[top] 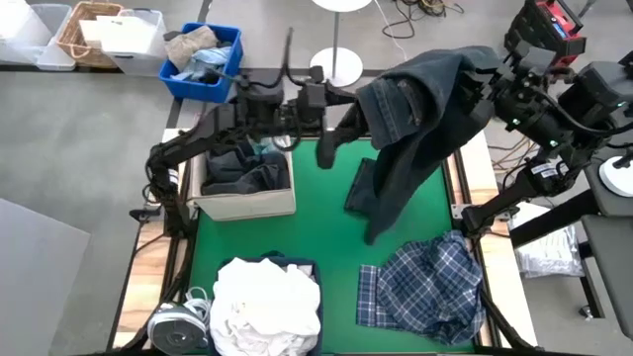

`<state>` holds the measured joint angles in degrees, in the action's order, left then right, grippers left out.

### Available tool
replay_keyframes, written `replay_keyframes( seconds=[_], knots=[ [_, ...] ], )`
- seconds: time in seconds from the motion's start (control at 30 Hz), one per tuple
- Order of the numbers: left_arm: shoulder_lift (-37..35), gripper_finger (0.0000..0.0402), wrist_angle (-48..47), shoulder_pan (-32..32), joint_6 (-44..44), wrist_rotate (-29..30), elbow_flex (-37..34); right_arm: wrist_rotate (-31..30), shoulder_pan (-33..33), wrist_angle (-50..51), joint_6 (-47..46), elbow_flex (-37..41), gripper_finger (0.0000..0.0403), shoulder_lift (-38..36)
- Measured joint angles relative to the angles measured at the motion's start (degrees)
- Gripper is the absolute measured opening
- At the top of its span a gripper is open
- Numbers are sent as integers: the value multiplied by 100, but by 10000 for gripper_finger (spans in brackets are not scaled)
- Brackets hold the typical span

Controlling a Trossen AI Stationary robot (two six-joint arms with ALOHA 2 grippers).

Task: Sort clothes
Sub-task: Put the dark long pants into the white laundry organizer

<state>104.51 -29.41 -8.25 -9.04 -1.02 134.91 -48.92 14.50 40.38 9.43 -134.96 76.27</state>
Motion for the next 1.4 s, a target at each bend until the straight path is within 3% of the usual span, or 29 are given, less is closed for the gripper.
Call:
replay_keyframes(
  seconds=[0.17,0.27,0.37,0.5,0.57,0.7,0.93,1.0,1.1,1.17,1.4],
  knots=[
    [296,303,428,-15,-215,175,-7,-41,-2,-42,-85,-2,9,29],
    [417,279,577,-15,-358,18,-7,-22,0,-39,-94,-2,9,64],
    [492,211,811,-13,-354,72,-7,-16,0,-38,-141,-2,9,74],
    [493,64,1045,-13,-398,352,-2,-30,-2,-61,-270,-6,13,91],
    [483,22,1049,-13,-400,663,3,-43,-2,-58,-408,-9,20,98],
    [453,11,728,-32,-460,1701,4,32,-2,-42,-781,-7,48,71],
    [452,8,529,-79,-354,1647,-4,539,0,-63,-1094,-9,118,7],
    [450,8,445,-79,-369,1354,-4,599,0,-53,-965,-9,135,9],
    [450,8,414,-100,-480,-94,-7,631,0,-42,-822,-8,145,13],
    [454,8,613,-45,-323,-675,-7,637,0,18,-685,-9,138,22],
    [466,8,1312,0,422,-704,-7,643,0,1063,-725,-9,114,173]
  ],
)
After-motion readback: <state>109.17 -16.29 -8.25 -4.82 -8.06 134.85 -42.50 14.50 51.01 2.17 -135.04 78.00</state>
